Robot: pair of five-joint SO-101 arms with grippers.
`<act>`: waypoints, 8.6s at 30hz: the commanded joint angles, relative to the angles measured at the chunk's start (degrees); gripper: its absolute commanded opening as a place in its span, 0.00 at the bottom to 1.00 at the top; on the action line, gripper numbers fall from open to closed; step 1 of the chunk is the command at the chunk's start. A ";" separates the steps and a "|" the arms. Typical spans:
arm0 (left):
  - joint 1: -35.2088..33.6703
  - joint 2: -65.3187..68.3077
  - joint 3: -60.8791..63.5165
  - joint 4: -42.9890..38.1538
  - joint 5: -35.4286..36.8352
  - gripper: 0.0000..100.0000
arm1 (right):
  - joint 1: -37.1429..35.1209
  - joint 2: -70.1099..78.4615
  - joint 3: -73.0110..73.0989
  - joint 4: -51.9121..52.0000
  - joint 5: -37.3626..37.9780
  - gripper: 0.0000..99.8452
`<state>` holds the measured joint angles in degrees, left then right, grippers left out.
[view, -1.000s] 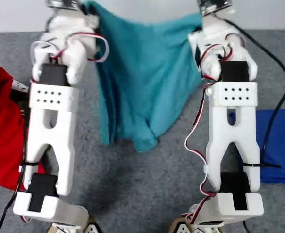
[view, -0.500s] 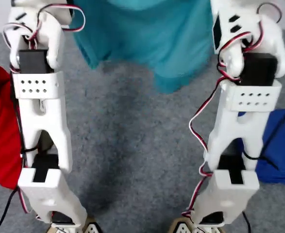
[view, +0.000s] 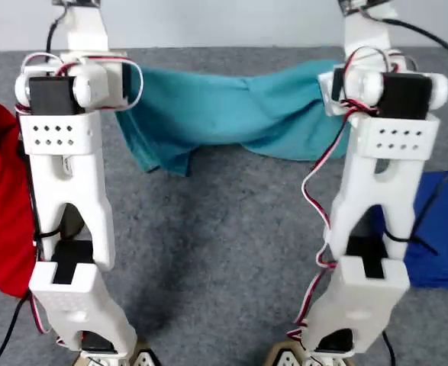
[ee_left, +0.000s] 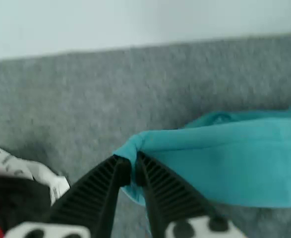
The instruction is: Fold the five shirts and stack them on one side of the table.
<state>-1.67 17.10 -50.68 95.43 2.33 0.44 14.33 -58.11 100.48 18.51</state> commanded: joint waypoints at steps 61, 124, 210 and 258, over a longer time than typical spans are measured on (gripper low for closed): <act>4.04 -79.74 91.30 -12.84 -17.14 0.01 | 6.99 -69.76 77.36 -8.75 3.96 0.01; 7.03 -2.81 62.02 -21.01 -23.30 0.13 | 6.90 -57.45 92.84 -23.87 6.68 0.01; -1.93 25.05 -30.29 -6.86 -7.74 0.01 | -1.80 18.24 -26.73 -0.66 3.34 0.01; -8.18 -83.25 81.45 5.27 -25.32 0.01 | 1.10 -83.47 98.29 2.77 19.25 0.01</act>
<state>-9.32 -58.86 28.53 99.38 -22.20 0.97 -66.90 40.26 100.57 37.05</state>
